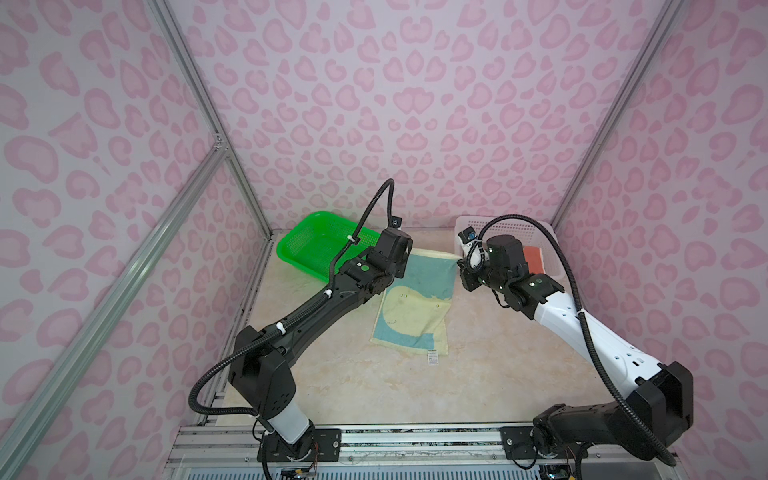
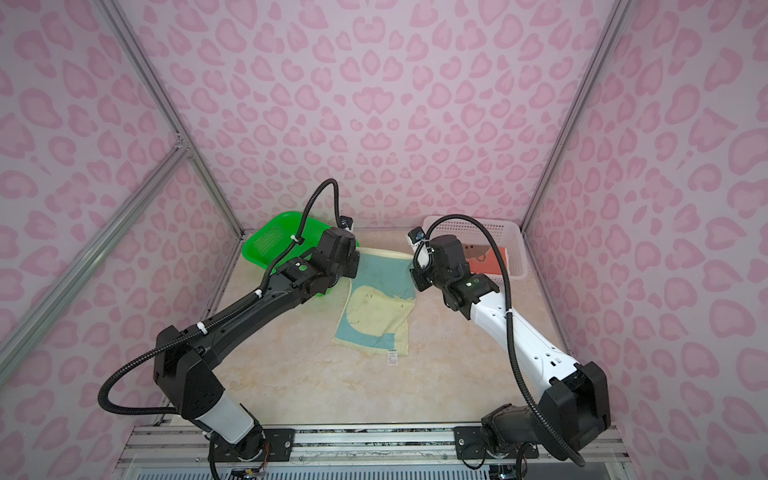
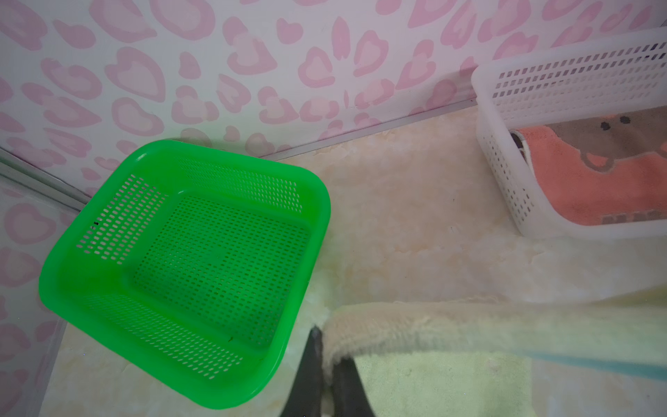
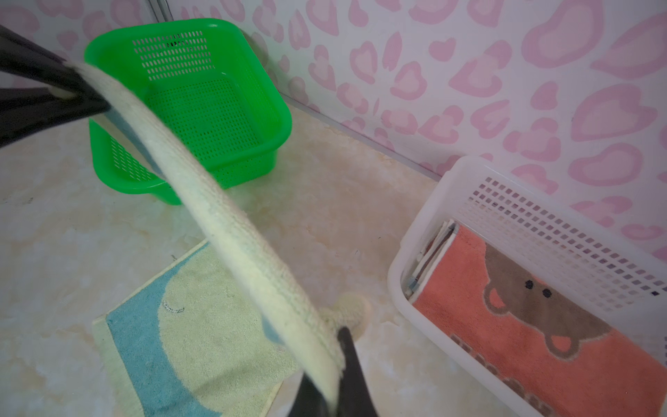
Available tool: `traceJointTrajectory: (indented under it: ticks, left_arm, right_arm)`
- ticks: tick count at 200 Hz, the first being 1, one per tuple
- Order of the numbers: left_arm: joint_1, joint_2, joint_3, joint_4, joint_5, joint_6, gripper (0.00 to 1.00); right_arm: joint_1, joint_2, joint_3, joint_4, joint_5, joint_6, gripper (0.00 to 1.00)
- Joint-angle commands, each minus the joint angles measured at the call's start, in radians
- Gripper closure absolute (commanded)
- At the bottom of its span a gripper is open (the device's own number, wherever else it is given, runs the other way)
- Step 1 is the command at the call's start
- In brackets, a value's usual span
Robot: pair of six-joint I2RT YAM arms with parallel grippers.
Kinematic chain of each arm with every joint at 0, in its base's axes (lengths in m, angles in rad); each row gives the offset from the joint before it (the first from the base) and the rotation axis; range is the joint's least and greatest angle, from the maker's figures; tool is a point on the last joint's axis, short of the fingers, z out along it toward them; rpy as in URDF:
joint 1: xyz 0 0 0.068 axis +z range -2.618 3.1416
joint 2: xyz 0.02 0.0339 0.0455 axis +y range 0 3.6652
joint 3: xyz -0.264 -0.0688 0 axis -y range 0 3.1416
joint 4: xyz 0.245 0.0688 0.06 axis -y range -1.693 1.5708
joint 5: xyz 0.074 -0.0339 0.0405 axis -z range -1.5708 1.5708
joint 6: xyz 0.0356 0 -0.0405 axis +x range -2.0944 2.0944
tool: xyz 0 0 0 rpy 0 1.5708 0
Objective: Fold and stack the towels
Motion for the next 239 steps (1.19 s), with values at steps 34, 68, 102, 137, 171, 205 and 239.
traceJointTrajectory:
  ticks: [34, 68, 102, 137, 171, 205, 239]
  left_arm:
    - [0.012, -0.057, -0.038, 0.010, -0.109, -0.016, 0.98]
    - [0.013, -0.046, -0.080, 0.025, -0.120, -0.015, 0.98]
    - [0.015, -0.014, -0.075, 0.035, -0.125, -0.009, 0.98]
    - [0.033, 0.032, -0.053, 0.033, -0.118, -0.006, 0.98]
    - [0.067, 0.084, -0.015, 0.038, -0.098, -0.004, 0.98]
    - [0.102, 0.151, 0.030, 0.056, -0.068, 0.004, 0.98]
    - [0.110, 0.240, 0.125, 0.065, -0.061, 0.052, 0.98]
  right_arm:
    - [-0.009, -0.042, -0.031, -0.019, 0.074, 0.026, 1.00]
    - [-0.008, -0.036, -0.045, -0.011, 0.076, 0.033, 1.00]
    - [-0.008, -0.010, -0.041, 0.000, 0.079, 0.031, 1.00]
    - [-0.009, 0.033, -0.041, 0.018, 0.094, 0.028, 1.00]
    - [-0.022, 0.092, -0.039, 0.068, 0.097, 0.033, 1.00]
    - [-0.041, 0.172, -0.018, 0.128, 0.098, 0.038, 1.00]
    - [-0.070, 0.253, 0.038, 0.161, 0.103, 0.042, 1.00]
